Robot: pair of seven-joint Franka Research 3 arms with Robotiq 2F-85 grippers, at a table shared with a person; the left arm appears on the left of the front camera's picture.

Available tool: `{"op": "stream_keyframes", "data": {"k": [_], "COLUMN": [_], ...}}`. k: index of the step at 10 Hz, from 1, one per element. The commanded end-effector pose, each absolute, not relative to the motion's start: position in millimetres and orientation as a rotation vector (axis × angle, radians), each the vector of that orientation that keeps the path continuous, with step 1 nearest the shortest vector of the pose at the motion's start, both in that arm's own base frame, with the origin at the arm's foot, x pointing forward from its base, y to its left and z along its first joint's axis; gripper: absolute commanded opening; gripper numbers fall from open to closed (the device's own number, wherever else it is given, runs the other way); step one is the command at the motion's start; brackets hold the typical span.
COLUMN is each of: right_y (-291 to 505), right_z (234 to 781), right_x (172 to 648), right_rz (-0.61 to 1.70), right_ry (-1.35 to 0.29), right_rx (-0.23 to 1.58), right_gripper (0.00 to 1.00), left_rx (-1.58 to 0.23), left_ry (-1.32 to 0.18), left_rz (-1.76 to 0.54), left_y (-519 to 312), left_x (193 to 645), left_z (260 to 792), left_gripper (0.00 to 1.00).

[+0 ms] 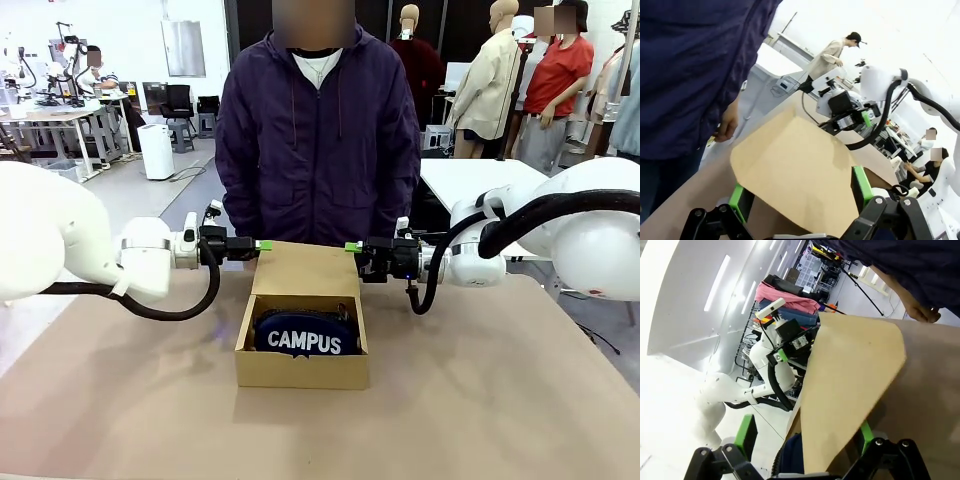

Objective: Pack the items into the box.
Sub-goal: Close the Mailer Box.

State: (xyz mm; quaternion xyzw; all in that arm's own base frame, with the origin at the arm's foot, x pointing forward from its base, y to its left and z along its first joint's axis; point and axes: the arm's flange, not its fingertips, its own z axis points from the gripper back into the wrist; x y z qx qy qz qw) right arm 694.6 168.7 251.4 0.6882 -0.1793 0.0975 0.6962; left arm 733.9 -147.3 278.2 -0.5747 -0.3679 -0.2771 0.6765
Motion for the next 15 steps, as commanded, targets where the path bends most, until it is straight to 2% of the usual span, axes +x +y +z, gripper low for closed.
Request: {"op": "stream_keyframes", "data": {"k": [1,6,7,8,9,12,15], "right_y": [173,178,179,180,179,177,178], "right_z": [251,284,285,285,286,301,323], "right_x": [695,661,659,658,658,644,614], "right_rz": [0.243,0.374,0.388,0.382,0.381,0.439,0.549], "right_ry": [-0.423,-0.473,-0.471,-0.479,-0.494,-0.56,-0.622], "right_rx": [1.549,1.511,1.506,1.498,1.489,1.458,1.398], "right_gripper": [1.0,1.0,0.86,0.68,0.68,0.68,0.68], "left_rx": [-1.305,-1.31,-1.313,-1.315,-1.308,-1.319,-1.327], "left_ry": [-0.88,-0.919,-0.928,-0.926,-0.932,-0.955,-1.051], "left_rz": [-0.678,-0.777,-0.795,-0.788,-0.801,-0.899,-1.107], "left_y": [-145,-145,-147,-147,-147,-143,-136], "left_x": [718,693,691,690,688,673,644], "left_z": [288,306,307,308,309,321,337], "left_gripper": [1.0,1.0,0.93,0.74,0.55,0.55,0.55]}}
